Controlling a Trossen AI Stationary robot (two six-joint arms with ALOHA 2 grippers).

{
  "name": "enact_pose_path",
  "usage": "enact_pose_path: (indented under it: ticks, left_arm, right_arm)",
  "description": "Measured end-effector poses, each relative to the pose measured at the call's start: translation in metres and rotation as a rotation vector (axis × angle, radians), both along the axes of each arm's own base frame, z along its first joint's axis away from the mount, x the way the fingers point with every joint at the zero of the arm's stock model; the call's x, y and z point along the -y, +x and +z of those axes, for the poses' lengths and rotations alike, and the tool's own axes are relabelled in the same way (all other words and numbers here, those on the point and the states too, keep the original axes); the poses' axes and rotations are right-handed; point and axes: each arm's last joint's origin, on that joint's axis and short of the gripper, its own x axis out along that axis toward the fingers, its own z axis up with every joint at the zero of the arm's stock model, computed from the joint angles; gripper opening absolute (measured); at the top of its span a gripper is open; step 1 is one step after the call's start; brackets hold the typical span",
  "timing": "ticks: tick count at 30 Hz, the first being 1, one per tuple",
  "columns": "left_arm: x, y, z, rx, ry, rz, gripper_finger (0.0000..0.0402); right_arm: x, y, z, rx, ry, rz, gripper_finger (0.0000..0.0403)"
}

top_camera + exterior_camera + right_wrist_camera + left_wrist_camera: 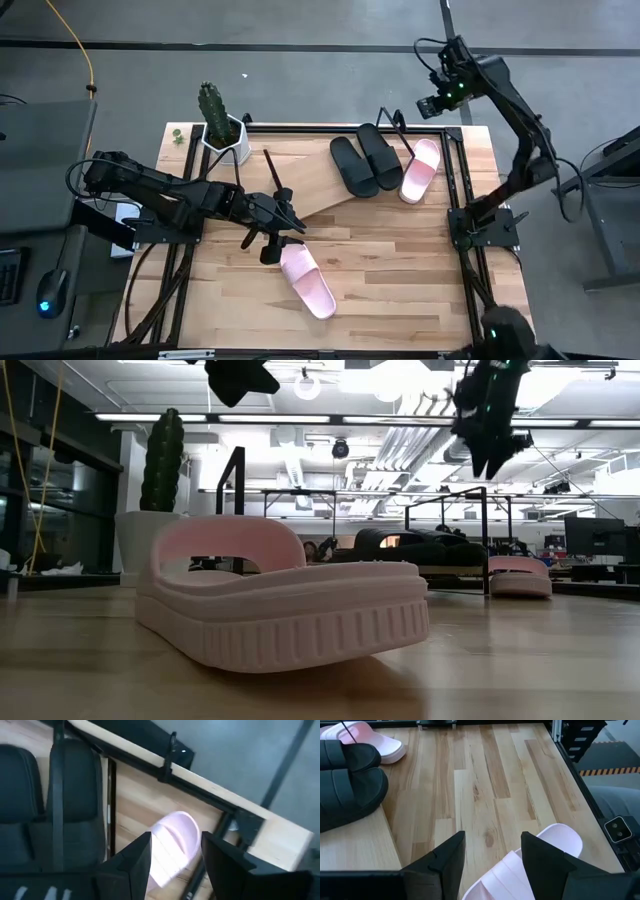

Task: Pick and place slides into the shelf
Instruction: Put the top pink slide on the shelf

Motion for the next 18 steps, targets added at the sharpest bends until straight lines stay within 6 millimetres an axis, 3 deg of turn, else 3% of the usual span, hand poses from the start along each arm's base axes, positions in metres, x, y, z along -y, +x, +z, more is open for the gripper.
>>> enact_pose_path:
  ticks: [11,15,18]
  left_arm:
    - [0.000,0.000,0.000,0.000,0.001,-0.001,0.0177]
    - [0.000,0.000,0.000,0.000,0.001,-0.001,0.0177]
    - [0.000,0.000,0.000,0.000,0.001,-0.001,0.0177]
  right_arm:
    - [-0.078,0.011,0.033,-0.225,-0.144,0.089,0.0163]
    - [-0.092,0.016,0.034,-0.266,-0.170,0.099,0.0163]
    - [-0.099,0.020,0.020,-0.285,-0.146,0.123,0.0163]
